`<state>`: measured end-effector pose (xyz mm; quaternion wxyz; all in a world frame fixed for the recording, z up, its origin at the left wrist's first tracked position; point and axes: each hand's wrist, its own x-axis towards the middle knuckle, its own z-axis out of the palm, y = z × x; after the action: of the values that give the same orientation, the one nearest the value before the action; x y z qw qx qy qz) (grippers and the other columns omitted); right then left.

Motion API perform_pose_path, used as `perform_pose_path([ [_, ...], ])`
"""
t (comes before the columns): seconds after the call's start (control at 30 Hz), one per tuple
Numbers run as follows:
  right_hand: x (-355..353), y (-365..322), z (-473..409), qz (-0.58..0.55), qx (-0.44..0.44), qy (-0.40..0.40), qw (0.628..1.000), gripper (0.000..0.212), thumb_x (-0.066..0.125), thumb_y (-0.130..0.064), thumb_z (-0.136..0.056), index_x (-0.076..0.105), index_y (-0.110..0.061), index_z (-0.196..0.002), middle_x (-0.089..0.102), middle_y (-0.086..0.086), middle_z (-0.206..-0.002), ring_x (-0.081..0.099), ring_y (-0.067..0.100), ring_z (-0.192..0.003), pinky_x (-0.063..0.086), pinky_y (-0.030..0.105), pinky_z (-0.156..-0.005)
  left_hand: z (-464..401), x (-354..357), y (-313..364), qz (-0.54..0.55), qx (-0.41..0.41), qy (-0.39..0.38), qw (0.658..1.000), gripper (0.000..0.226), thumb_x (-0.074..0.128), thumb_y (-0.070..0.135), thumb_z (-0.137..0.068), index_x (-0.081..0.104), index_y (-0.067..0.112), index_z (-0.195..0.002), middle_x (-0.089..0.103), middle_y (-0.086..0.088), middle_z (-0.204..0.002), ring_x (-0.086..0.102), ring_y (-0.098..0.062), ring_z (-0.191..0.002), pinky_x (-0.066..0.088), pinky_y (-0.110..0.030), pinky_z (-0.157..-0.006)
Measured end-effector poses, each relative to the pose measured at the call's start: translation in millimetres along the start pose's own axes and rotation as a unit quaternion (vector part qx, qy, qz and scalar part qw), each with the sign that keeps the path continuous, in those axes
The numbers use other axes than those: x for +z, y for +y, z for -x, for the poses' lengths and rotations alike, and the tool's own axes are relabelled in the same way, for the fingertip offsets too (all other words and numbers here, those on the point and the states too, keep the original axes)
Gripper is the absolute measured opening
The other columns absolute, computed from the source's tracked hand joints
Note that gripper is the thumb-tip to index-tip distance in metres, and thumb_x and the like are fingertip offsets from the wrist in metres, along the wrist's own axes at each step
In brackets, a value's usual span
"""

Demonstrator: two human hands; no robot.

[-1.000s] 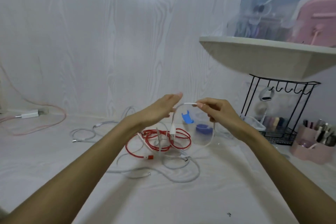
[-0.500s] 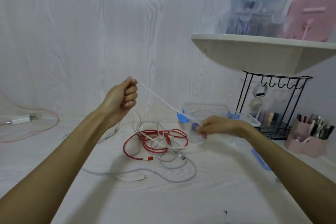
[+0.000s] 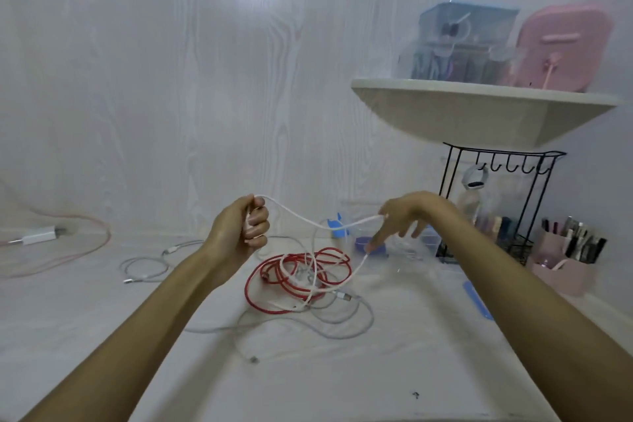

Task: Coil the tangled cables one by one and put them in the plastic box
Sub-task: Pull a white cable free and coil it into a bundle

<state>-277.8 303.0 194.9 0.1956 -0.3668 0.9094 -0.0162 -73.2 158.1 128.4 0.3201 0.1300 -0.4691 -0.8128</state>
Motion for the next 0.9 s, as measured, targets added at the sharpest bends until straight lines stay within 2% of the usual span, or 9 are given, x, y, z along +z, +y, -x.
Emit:
perform_pose_path([
  [0.13,-4,-8,1,-0.030,-0.123,0.101,0.987,0.091,0.073,-0.010,-0.079,0.016,-0.017,-0.150,0.026,0.009,-0.154,0.030,0.026,-0.139,0.031,0.039,-0.112,-5,-7,1,-0.032,-0.007,0.011,0.999,0.027,0.031,0.019,-0.103,0.046,0.014,-0.081,0.036,0.007,-0.050,0.028,-0.003,-0.034,0.023,-0.014,-0.031],
  [0.23,9,-39,8,-0.188,-0.286,0.012,0.940,0.085,0.067,-0.007,-0.082,0.017,-0.022,-0.150,0.023,0.002,-0.155,0.024,0.017,-0.141,0.026,0.030,-0.111,-14,-8,-6,-0.053,-0.032,-0.019,0.998,0.022,0.033,0.019,-0.103,0.051,0.012,-0.092,0.035,0.007,-0.052,0.029,-0.003,-0.036,0.023,-0.013,-0.030],
  [0.3,31,-65,-1,-0.148,-0.280,-0.036,0.948,0.084,0.066,-0.022,-0.087,0.012,-0.020,-0.150,0.027,0.001,-0.154,0.028,0.017,-0.139,0.026,0.026,-0.106,-19,-7,-10,-0.018,-0.070,-0.076,0.994,0.019,0.038,0.020,-0.100,0.052,0.012,-0.090,0.030,0.007,-0.052,0.026,-0.003,-0.036,0.020,-0.013,-0.029],
  [0.43,62,-88,-42,-0.214,-0.256,-0.003,0.943,0.025,0.044,-0.026,-0.100,0.056,-0.010,-0.115,0.067,0.013,-0.106,0.065,0.021,-0.090,0.045,0.029,-0.082,-34,-7,-6,0.095,-0.106,-0.171,0.975,0.026,0.045,0.022,-0.091,0.065,0.007,-0.097,0.032,0.006,-0.053,0.018,-0.005,-0.042,0.016,-0.015,-0.035],
  [0.5,64,-98,-59,-0.363,-0.249,0.017,0.898,0.031,0.032,-0.024,-0.103,0.057,-0.016,-0.086,0.064,0.008,-0.076,0.059,0.014,-0.059,0.044,0.023,-0.060,-44,-7,-2,0.155,-0.092,-0.186,0.966,0.038,0.041,0.017,-0.091,0.065,-0.001,-0.115,0.035,0.006,-0.057,0.026,-0.005,-0.041,0.019,-0.015,-0.037],
  [0.57,65,-114,-80,-0.417,-0.246,0.115,0.868,0.034,0.031,-0.020,-0.102,0.054,-0.017,-0.077,0.057,0.006,-0.069,0.050,0.013,-0.053,0.042,0.021,-0.049,-56,-6,-1,0.232,-0.066,-0.196,0.951,0.044,0.037,0.011,-0.092,0.049,-0.009,-0.130,0.043,0.006,-0.061,0.037,-0.005,-0.039,0.027,-0.014,-0.037],
  [0.7,75,-147,-122,-0.246,-0.283,0.288,0.881,0.022,0.039,-0.019,-0.097,0.056,-0.010,-0.109,0.064,0.010,-0.098,0.061,0.029,-0.089,0.050,0.039,-0.076,-85,-10,1,0.338,-0.021,-0.210,0.917,0.047,0.035,0.003,-0.094,0.027,-0.018,-0.136,0.067,-0.003,-0.092,0.065,-0.009,-0.064,0.050,-0.013,-0.054],
  [0.8,90,-157,-135,-0.180,-0.294,0.280,0.896,0.022,0.038,-0.015,-0.096,0.049,-0.005,-0.112,0.060,0.012,-0.090,0.060,0.035,-0.087,0.049,0.039,-0.071,-105,-27,-1,0.346,-0.005,-0.170,0.923,0.043,0.036,0.000,-0.093,0.037,-0.010,-0.135,0.065,-0.011,-0.120,0.066,-0.018,-0.105,0.053,-0.024,-0.088],
  [0.9,100,-160,-137,-0.115,-0.329,0.198,0.916,0.025,0.033,-0.011,-0.097,0.048,-0.005,-0.117,0.062,0.017,-0.103,0.060,0.035,-0.091,0.048,0.038,-0.076,-123,-50,-15,0.279,0.071,-0.054,0.956,0.041,0.033,-0.003,-0.097,0.038,-0.006,-0.138,0.054,-0.017,-0.134,0.054,-0.025,-0.123,0.042,-0.037,-0.103],
])
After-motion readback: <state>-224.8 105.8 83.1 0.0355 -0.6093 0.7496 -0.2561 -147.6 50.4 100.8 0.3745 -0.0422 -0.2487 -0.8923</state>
